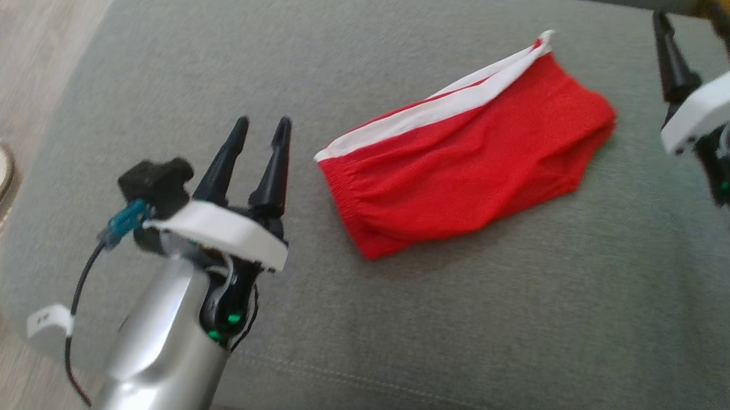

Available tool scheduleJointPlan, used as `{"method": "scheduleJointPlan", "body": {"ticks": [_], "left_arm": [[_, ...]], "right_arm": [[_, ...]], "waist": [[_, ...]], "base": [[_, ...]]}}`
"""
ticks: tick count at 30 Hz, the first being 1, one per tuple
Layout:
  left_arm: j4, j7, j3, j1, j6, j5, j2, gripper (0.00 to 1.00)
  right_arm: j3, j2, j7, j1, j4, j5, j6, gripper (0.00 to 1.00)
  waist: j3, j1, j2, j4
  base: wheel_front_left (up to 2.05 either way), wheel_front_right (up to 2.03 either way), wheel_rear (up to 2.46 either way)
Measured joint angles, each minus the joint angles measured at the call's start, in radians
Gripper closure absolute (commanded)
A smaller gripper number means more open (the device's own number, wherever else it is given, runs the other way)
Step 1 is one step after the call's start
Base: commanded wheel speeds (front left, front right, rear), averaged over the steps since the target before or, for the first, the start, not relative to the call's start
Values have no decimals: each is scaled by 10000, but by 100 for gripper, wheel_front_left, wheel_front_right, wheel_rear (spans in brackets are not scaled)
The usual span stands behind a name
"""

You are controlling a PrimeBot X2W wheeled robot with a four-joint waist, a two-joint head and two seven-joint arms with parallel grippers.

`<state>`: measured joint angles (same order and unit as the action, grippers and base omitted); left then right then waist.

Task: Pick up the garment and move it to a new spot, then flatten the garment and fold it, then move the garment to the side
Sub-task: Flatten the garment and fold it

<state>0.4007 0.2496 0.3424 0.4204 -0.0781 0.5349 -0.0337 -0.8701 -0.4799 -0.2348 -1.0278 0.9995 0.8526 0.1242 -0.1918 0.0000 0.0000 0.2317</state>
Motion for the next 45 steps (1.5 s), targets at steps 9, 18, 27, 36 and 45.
{"method": "scheduleJointPlan", "body": {"ticks": [9, 18, 27, 36, 45], "left_arm": [[-993, 0, -932, -1655, 94, -533, -10, 0], [-1806, 0, -1415, -2937, 261, -466, -36, 0], [-2238, 0, -1626, -3730, 339, -487, -52, 0], [-2382, 0, -1593, -3960, 430, -493, -56, 0], [-2485, 0, -1281, -3763, 428, -403, -65, 0]], "right_arm": [[2880, 56, -161, 2435, -2416, -1595, 0, 0], [5935, 1572, -163, 6264, -4863, -4036, 0, 0], [7822, 3206, -163, 8504, -6732, -5929, 0, 0], [8153, 3515, -109, 8977, -7047, -6287, 0, 0], [8310, 3618, 1363, 8417, -6872, -5152, 0, 0]], "waist": [[725, 0, 0, -1049], [1262, 0, 0, -1795], [1526, 0, 0, -2307], [1461, 0, 0, -2292], [1019, 0, 0, -1745]], "base": [[0, 0, 0], [0, 0, 0], [0, 0, 0], [0, 0, 0], [0, 0, 0]]}}
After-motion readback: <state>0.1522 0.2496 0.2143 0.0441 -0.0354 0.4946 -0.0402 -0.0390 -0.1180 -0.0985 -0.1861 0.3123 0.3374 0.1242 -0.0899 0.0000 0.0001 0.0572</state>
